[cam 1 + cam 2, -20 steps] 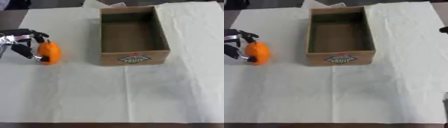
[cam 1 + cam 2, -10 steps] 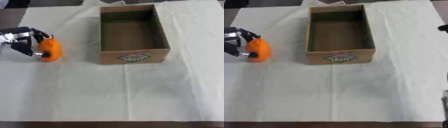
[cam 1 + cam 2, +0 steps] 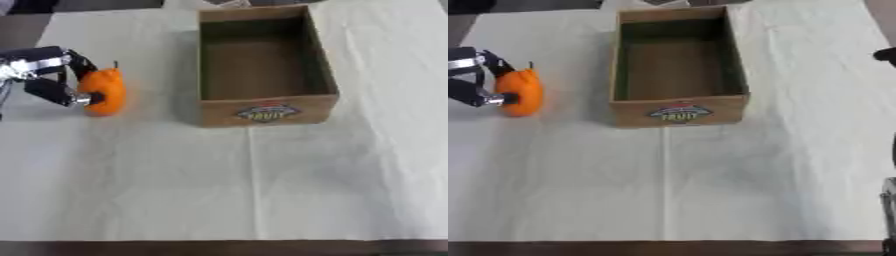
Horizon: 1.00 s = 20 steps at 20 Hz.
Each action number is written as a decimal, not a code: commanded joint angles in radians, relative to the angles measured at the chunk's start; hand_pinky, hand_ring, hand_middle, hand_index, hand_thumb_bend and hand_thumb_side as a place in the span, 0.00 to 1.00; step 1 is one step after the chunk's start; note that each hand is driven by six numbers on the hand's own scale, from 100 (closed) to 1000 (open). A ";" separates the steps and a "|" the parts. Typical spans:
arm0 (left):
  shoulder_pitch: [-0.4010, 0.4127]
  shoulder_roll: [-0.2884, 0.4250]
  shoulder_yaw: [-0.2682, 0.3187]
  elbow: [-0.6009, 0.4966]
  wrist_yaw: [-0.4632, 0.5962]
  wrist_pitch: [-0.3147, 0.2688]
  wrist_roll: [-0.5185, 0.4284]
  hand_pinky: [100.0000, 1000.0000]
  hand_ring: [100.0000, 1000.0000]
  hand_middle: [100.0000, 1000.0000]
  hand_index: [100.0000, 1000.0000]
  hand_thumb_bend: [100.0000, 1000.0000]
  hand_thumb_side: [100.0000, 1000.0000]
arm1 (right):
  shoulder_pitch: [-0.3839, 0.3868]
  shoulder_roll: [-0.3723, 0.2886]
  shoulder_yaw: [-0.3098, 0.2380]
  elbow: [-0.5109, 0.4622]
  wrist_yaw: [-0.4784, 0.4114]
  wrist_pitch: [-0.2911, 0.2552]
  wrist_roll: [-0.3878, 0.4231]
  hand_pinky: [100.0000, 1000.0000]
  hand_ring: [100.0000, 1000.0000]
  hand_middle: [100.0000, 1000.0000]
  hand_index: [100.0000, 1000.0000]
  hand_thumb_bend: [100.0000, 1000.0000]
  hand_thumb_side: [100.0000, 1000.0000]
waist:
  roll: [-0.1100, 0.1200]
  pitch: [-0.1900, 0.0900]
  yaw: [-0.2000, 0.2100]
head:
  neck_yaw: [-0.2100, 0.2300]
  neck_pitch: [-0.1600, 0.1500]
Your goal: Pick up objects on the table and place them in the box.
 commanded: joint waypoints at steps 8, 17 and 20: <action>-0.008 0.025 0.004 -0.036 0.015 -0.112 -0.115 0.34 0.60 0.49 0.75 0.17 0.48 | -0.005 -0.008 -0.005 -0.020 0.004 0.007 -0.002 0.91 0.99 0.55 0.81 0.00 0.94 | 0.002 -0.017 0.000 | -0.002 0.007; -0.008 0.042 0.012 -0.068 0.049 -0.087 -0.074 0.22 0.49 0.41 0.66 0.00 0.26 | 0.001 -0.009 -0.006 -0.020 -0.001 0.008 -0.002 0.91 0.99 0.55 0.81 0.00 0.94 | -0.003 -0.029 0.005 | -0.005 0.011; -0.008 0.049 0.018 -0.078 0.053 -0.069 -0.044 0.18 0.46 0.36 0.61 0.00 0.27 | 0.003 -0.010 -0.007 -0.020 -0.003 0.007 -0.002 0.91 0.99 0.55 0.81 0.00 0.94 | -0.004 -0.033 0.006 | -0.004 0.008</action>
